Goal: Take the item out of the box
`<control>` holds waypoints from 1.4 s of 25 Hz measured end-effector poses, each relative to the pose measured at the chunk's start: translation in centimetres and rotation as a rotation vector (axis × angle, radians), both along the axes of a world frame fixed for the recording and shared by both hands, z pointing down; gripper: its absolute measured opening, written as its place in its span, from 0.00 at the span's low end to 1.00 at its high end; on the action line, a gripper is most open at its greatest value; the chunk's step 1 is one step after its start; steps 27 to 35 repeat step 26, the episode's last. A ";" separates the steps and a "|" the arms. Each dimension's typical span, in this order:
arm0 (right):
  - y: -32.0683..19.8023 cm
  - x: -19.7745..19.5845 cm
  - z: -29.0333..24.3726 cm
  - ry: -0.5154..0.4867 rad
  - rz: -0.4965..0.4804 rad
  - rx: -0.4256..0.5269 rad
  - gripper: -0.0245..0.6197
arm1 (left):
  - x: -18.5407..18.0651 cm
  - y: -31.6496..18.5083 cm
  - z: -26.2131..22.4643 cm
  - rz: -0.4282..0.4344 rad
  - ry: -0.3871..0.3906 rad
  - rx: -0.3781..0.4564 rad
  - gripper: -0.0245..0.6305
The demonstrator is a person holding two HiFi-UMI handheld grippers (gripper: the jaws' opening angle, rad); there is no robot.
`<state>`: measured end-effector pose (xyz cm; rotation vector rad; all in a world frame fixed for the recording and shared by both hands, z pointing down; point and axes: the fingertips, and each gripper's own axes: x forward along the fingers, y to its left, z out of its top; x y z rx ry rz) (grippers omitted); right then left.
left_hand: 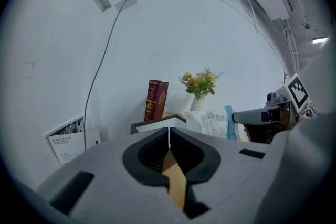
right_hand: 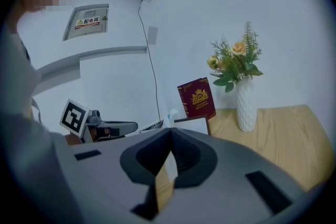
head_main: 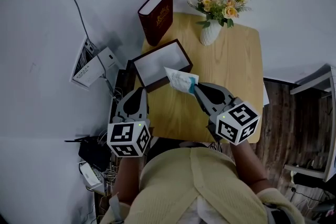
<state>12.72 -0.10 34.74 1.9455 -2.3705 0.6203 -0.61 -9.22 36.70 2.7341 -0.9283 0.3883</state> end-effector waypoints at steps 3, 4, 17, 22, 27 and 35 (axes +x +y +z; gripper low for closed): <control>0.0 0.1 0.1 -0.001 0.003 0.000 0.08 | 0.0 -0.1 -0.1 -0.002 0.002 0.002 0.08; 0.1 0.1 0.1 -0.004 0.004 -0.001 0.08 | 0.0 -0.1 -0.1 -0.002 0.002 0.002 0.08; 0.4 0.2 0.4 -0.014 0.004 -0.011 0.08 | 0.2 0.2 0.2 0.008 -0.009 0.000 0.08; 0.5 0.1 0.4 -0.014 0.000 -0.009 0.08 | 0.1 0.3 0.1 0.009 -0.009 0.002 0.08; 0.9 -0.1 0.6 -0.017 -0.003 -0.017 0.08 | 0.1 0.8 0.5 0.011 -0.018 -0.004 0.08; 0.9 -0.1 0.6 -0.017 -0.003 -0.017 0.08 | 0.1 0.8 0.5 0.011 -0.018 -0.004 0.08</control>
